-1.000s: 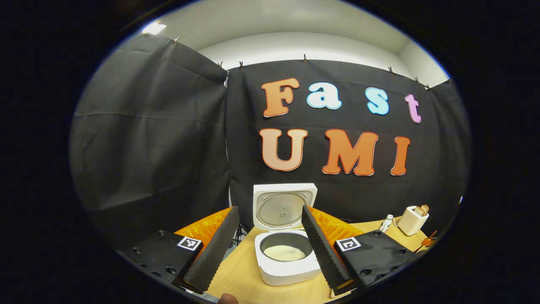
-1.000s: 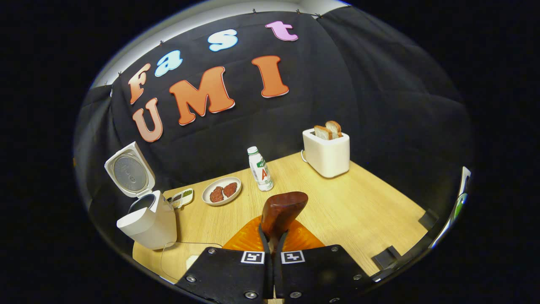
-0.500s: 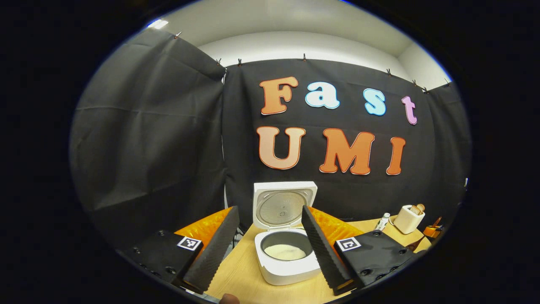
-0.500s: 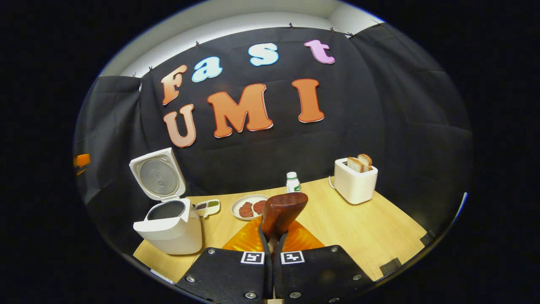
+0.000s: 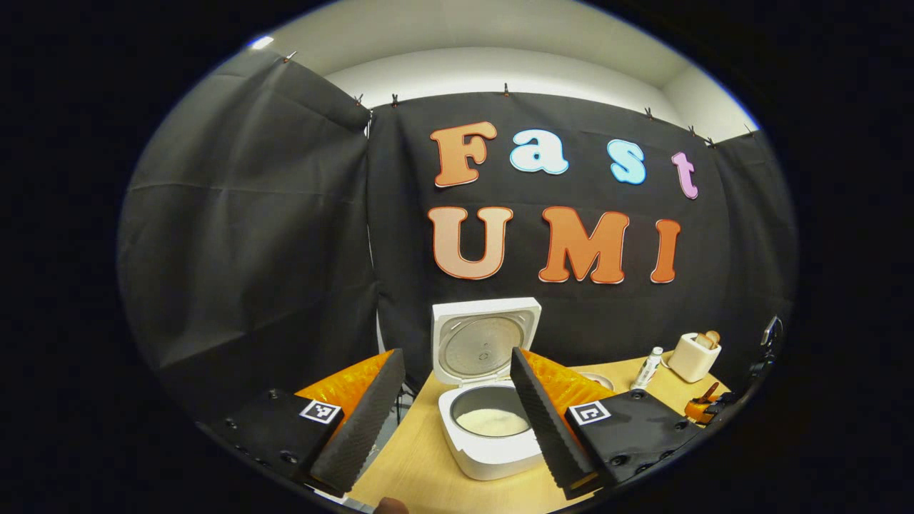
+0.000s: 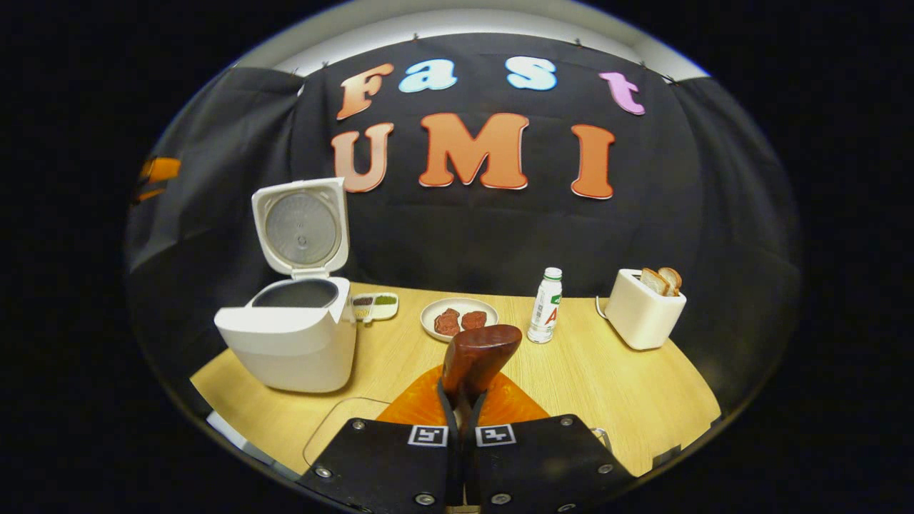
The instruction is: Close the left gripper, press the button to open the rice cooker; take a wooden spoon from the chopstick holder with the right hand, scoop a spoonful of rice and pour it into the rice cooker, then put the wooden spoon back into the chopstick holder.
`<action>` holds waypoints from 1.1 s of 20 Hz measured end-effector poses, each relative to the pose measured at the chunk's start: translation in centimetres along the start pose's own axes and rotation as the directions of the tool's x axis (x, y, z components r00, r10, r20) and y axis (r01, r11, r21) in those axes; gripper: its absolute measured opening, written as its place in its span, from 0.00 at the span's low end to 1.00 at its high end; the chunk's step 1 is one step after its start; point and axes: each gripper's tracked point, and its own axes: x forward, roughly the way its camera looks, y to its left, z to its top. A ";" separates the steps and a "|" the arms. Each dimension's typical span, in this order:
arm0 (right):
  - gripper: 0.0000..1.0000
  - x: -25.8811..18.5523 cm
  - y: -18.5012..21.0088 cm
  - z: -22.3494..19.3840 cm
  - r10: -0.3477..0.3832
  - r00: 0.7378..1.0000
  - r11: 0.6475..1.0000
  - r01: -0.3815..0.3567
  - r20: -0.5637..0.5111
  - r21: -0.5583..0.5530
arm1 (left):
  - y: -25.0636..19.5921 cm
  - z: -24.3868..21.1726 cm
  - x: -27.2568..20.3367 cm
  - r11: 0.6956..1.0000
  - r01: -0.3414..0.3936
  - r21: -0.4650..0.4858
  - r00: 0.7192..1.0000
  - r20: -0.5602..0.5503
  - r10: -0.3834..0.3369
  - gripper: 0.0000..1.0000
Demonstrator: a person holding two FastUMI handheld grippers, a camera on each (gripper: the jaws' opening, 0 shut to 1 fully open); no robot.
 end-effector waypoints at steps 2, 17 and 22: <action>0.00 1.1 0.3 -1.4 0.005 1.000 0.999 -0.006 -0.015 -0.049 | 0.4 -0.6 -0.1 1.000 -0.005 0.006 1.000 -0.013 0.005 1.00; 0.00 1.2 2.9 -6.9 0.024 0.998 0.988 -0.015 -0.062 0.153 | -0.5 -2.5 0.1 1.000 0.010 0.026 0.998 -0.056 -0.009 1.00; 0.00 1.0 4.4 -7.0 0.057 0.997 0.955 -0.037 -0.059 0.294 | -0.9 -2.9 0.4 1.000 0.014 0.023 0.998 -0.061 -0.012 1.00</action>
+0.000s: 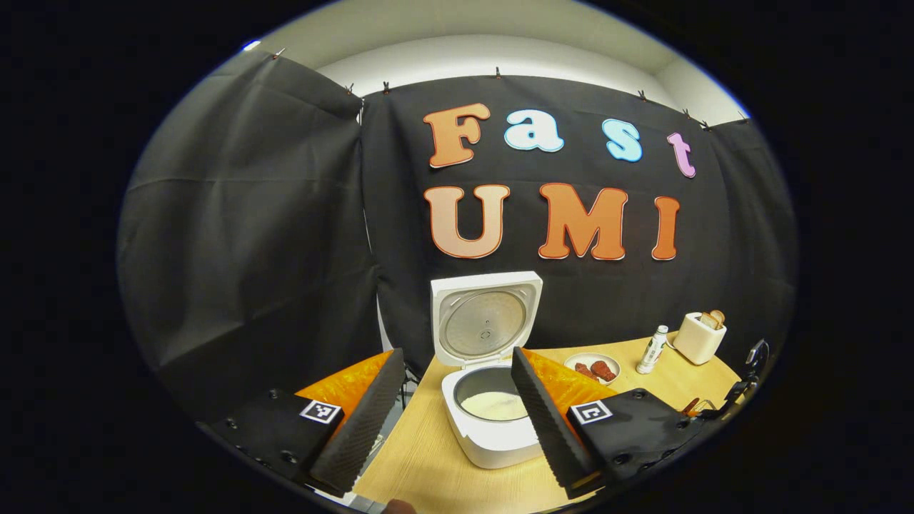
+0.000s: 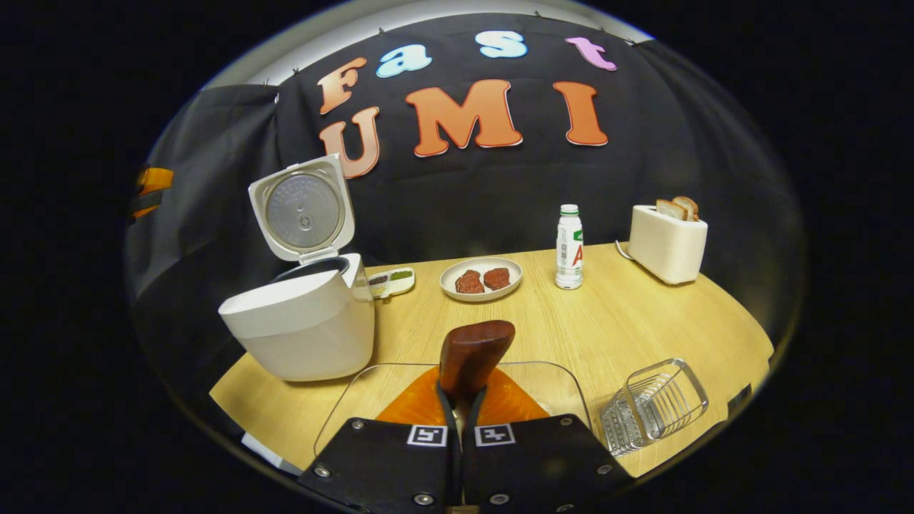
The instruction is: Close the left gripper, press the button to open the rice cooker; take a wooden spoon from the chopstick holder with the right hand, scoop a spoonful of rice and pour it into the rice cooker, then put the wooden spoon back into the chopstick holder.
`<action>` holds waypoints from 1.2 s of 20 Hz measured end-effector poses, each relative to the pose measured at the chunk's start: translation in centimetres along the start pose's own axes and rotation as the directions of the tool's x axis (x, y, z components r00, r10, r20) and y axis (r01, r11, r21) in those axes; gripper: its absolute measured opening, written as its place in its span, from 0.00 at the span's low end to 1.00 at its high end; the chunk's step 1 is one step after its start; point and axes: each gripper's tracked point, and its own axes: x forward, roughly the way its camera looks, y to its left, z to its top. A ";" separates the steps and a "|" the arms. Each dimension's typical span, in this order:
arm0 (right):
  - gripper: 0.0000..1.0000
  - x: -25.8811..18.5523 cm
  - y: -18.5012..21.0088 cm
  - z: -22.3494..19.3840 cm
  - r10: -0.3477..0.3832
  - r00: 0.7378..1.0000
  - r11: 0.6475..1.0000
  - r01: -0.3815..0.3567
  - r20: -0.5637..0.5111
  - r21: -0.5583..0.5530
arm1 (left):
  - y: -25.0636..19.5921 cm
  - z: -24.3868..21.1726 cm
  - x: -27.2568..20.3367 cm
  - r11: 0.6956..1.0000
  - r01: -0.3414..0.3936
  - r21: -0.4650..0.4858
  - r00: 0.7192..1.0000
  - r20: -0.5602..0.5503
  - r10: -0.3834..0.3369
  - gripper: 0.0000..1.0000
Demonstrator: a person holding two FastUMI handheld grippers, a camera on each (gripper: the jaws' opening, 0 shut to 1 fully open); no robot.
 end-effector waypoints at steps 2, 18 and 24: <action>0.00 0.0 0.4 -0.2 0.026 1.000 0.996 -0.025 -0.013 0.085 | 0.0 -0.1 0.0 1.000 -0.006 0.005 1.000 0.003 0.006 1.00; 0.00 0.2 -1.5 -2.3 0.012 0.995 0.846 0.043 -0.101 0.531 | -1.8 0.1 -0.5 1.000 0.009 0.017 1.000 -0.005 -0.009 1.00; 0.00 0.0 -0.7 -3.0 0.070 0.988 0.744 0.039 -0.136 0.667 | -2.5 0.7 -1.0 1.000 0.017 0.018 1.000 0.011 -0.017 1.00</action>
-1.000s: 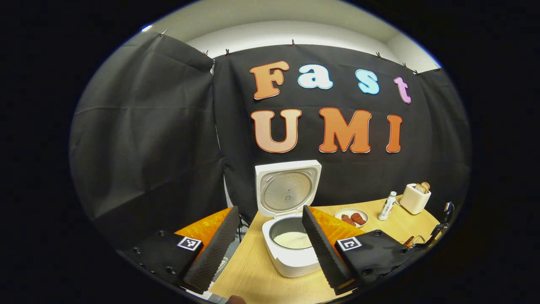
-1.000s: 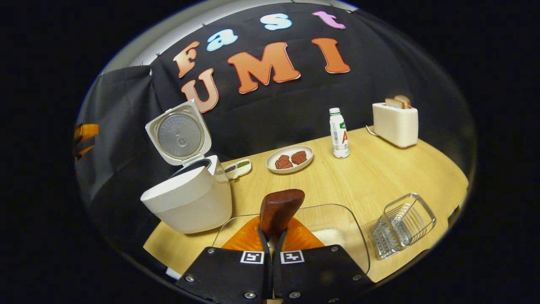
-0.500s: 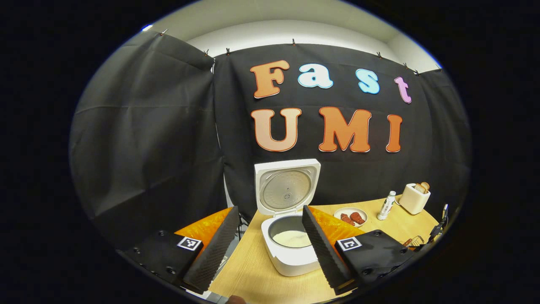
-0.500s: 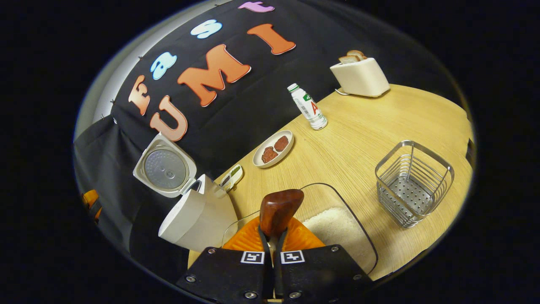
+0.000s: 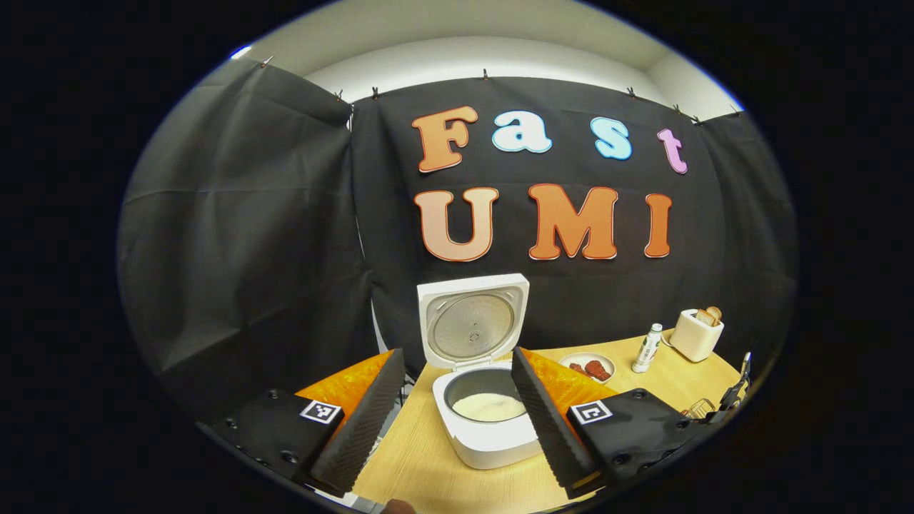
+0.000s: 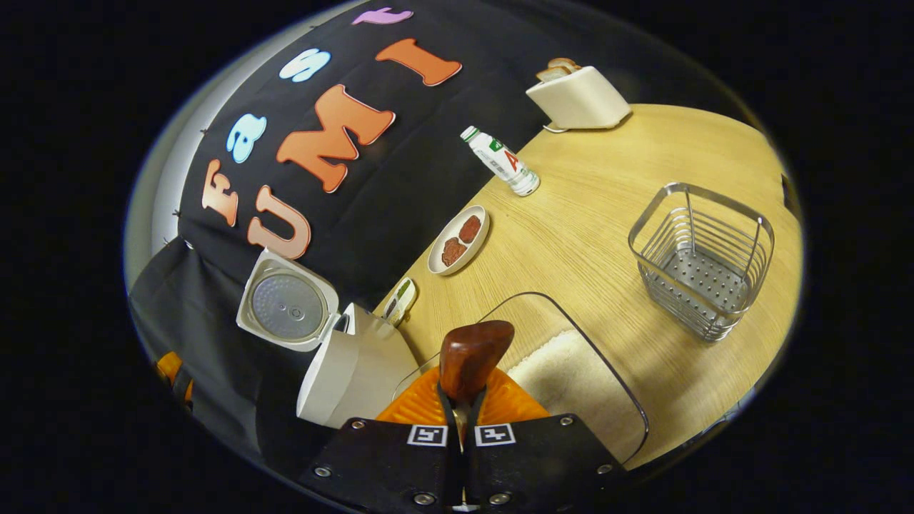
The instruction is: Close the left gripper, press the button to open the rice cooker; take a wooden spoon from the chopstick holder with the right hand, scoop a spoonful of rice and pour it into the rice cooker, then put the wooden spoon back into the chopstick holder.
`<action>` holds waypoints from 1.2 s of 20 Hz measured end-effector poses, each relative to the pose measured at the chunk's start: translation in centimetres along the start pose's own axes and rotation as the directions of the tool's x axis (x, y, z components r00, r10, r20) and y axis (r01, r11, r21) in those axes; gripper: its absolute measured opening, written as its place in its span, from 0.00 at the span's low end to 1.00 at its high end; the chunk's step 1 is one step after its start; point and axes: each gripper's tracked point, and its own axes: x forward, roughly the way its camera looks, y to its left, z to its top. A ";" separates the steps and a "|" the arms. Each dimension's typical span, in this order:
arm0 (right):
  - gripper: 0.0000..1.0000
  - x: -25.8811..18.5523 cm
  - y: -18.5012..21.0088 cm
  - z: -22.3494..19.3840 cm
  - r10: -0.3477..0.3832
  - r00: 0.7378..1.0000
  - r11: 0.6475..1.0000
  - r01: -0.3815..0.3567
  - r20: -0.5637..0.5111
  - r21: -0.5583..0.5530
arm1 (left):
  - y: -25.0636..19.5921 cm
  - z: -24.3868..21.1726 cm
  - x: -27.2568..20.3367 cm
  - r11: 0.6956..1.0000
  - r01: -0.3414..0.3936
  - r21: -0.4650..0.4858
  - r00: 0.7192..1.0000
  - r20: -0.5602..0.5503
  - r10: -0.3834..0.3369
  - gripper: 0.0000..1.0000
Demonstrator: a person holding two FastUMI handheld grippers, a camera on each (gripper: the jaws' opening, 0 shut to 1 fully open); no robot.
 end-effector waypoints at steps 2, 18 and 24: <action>0.00 -0.3 -0.1 -0.1 0.009 1.000 0.997 -0.007 -0.025 0.072 | 0.1 -0.1 -0.1 1.000 -0.002 -0.005 1.000 -0.001 0.002 1.00; 0.00 -4.1 4.0 7.1 0.048 0.996 0.976 -0.063 0.078 0.210 | 1.5 0.9 -0.9 1.000 0.009 -0.004 1.000 0.021 -0.009 1.00; 0.00 -3.9 8.1 8.8 0.087 0.992 0.966 -0.107 0.091 0.235 | 1.8 0.5 -0.4 1.000 0.025 -0.007 0.999 0.025 -0.025 1.00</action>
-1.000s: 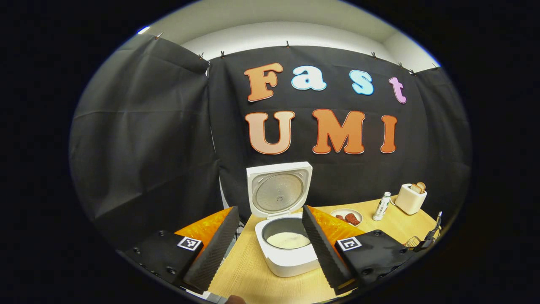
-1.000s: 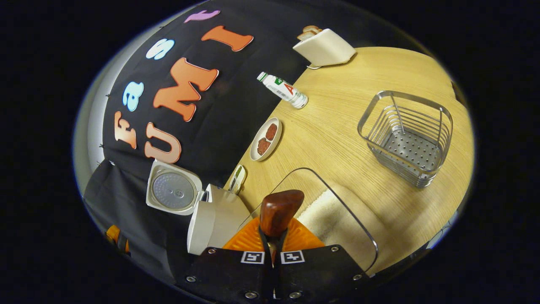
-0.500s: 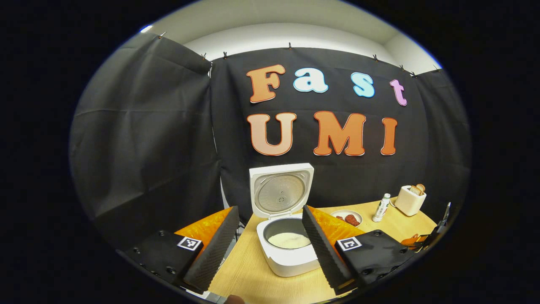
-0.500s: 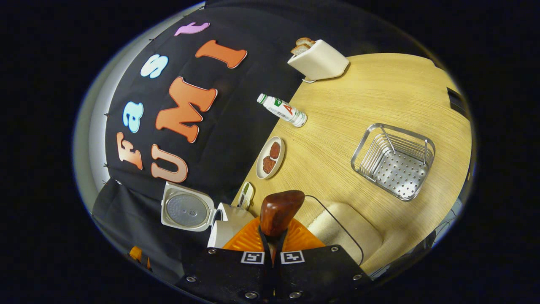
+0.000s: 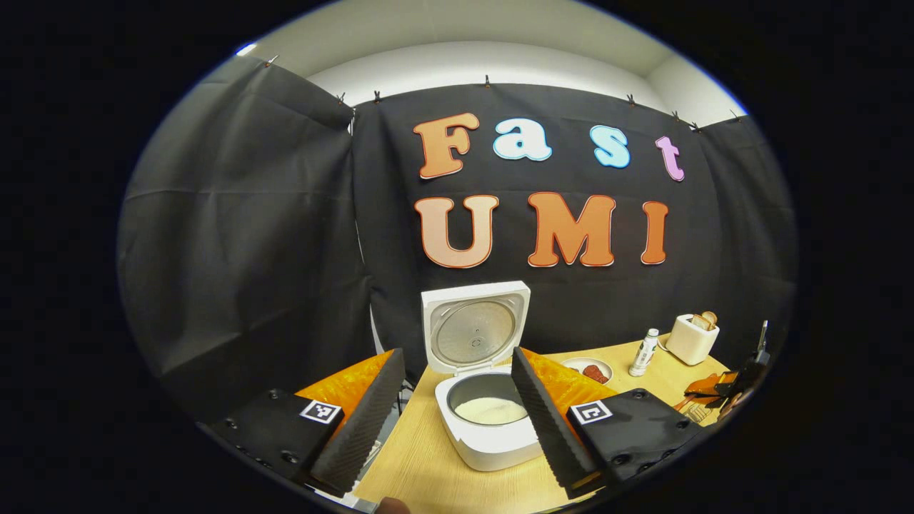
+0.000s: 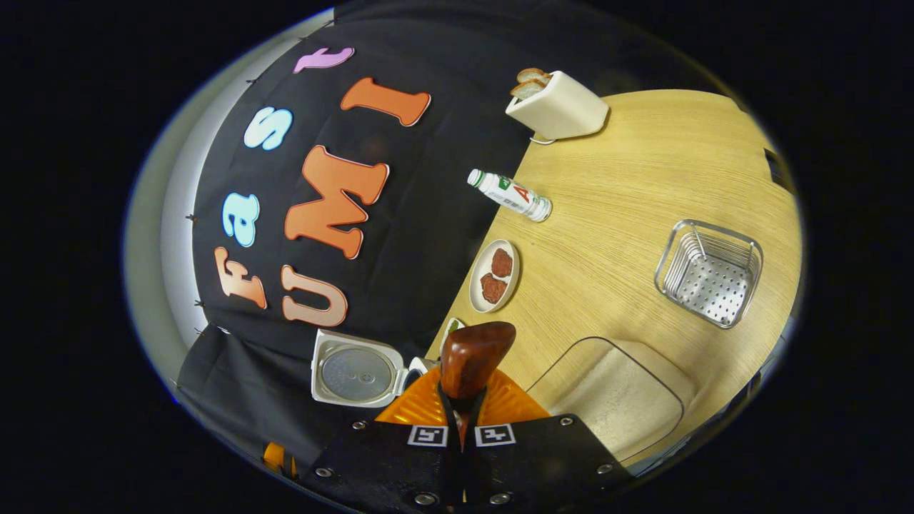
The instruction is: Close the left gripper, press the button to open the rice cooker; take a wooden spoon from the chopstick holder with the right hand, scoop a spoonful of rice and pour it into the rice cooker, then put the wooden spoon back into the chopstick holder.
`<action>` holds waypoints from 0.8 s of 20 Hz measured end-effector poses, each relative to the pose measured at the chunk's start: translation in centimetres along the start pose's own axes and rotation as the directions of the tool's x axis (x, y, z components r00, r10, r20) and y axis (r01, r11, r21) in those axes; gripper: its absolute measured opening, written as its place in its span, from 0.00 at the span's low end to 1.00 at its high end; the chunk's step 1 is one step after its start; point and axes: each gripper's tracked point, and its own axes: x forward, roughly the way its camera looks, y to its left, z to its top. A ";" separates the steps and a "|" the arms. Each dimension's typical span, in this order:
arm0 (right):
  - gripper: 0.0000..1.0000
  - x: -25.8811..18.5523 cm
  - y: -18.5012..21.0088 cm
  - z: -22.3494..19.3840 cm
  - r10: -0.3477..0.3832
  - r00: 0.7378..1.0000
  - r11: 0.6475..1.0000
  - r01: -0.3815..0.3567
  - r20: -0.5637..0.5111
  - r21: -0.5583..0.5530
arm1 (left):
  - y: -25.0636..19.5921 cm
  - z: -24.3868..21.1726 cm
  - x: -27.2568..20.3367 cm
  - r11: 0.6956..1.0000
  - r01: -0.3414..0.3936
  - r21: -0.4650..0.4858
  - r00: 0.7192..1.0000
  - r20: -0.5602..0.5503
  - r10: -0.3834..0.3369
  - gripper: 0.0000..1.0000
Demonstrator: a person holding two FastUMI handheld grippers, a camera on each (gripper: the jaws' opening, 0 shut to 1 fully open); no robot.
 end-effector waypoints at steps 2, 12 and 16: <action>0.00 0.4 1.6 0.4 0.016 1.000 1.000 -0.016 0.005 0.011 | 0.1 -0.2 0.4 1.000 0.006 -0.004 1.000 -0.002 -0.006 1.00; 0.00 4.2 9.5 -0.3 0.066 0.998 0.995 -0.065 -0.001 0.075 | 0.2 -0.2 1.9 0.998 0.058 -0.015 0.998 -0.004 -0.058 1.00; 0.00 6.3 13.4 -0.6 0.092 0.996 0.993 -0.092 0.001 0.071 | 0.7 -0.5 2.6 0.997 0.069 -0.021 0.998 -0.013 -0.069 1.00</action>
